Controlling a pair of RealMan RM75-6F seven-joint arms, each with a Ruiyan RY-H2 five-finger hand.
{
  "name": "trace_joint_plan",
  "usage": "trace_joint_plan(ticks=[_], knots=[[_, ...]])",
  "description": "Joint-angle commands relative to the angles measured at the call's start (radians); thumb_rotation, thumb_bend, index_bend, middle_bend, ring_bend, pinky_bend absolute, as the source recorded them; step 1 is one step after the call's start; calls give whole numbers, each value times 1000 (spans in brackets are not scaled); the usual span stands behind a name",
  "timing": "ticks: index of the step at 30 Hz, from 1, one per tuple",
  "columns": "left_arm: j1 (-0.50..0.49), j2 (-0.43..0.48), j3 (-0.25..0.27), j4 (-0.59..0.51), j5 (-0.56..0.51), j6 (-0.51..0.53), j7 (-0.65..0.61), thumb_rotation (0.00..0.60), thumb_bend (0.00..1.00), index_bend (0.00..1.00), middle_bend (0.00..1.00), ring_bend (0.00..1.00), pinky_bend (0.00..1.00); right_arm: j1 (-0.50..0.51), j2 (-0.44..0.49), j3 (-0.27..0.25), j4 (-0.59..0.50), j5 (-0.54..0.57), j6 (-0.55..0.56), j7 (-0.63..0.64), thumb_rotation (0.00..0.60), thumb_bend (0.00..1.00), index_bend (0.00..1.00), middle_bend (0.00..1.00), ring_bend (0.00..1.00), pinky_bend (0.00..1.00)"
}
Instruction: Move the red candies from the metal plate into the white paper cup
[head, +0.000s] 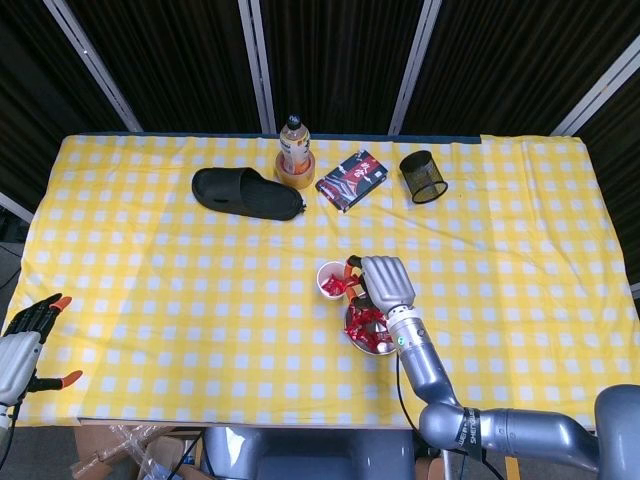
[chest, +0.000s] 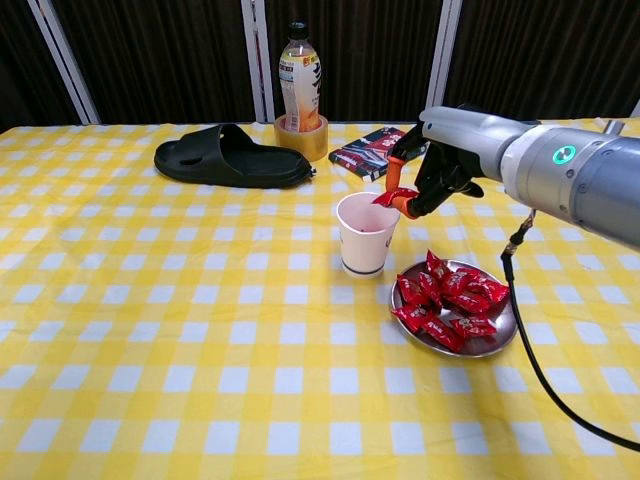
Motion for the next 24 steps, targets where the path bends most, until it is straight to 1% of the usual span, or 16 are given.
trace_joint_plan(ticks=[1, 4, 6, 9, 13, 19, 24], knots=[[-2, 2, 0, -2, -3, -4, -4, 600, 41, 0, 0, 0, 0, 24, -30, -2, 45, 23, -18, 4, 600, 478, 525, 930, 899, 844], [-4, 6, -1, -5, -7, -11, -11, 600, 41, 0, 0, 0, 0, 36, -49, -10, 71, 28, -23, 5, 600, 477, 523, 929, 899, 845], [-5, 8, 0, -7, -7, -14, -15, 600, 41, 0, 0, 0, 0, 44, -60, -15, 82, 30, -23, 3, 600, 478, 497, 929, 899, 845], [-5, 10, -1, -8, -9, -16, -19, 600, 41, 0, 0, 0, 0, 52, -75, -18, 94, 27, -16, 2, 600, 477, 432, 929, 899, 843], [-5, 11, -1, -9, -11, -16, -21, 600, 41, 0, 0, 0, 0, 56, -83, -19, 95, 19, -2, 5, 600, 474, 411, 929, 899, 844], [-5, 11, -2, -10, -11, -15, -20, 600, 41, 0, 0, 0, 0, 37, -50, -29, 46, -5, 35, 9, 600, 474, 409, 929, 899, 842], [-4, 10, -2, -10, -8, -10, -18, 600, 41, 0, 0, 0, 0, 4, -2, -60, -25, -27, 71, 5, 600, 452, 409, 929, 899, 843]])
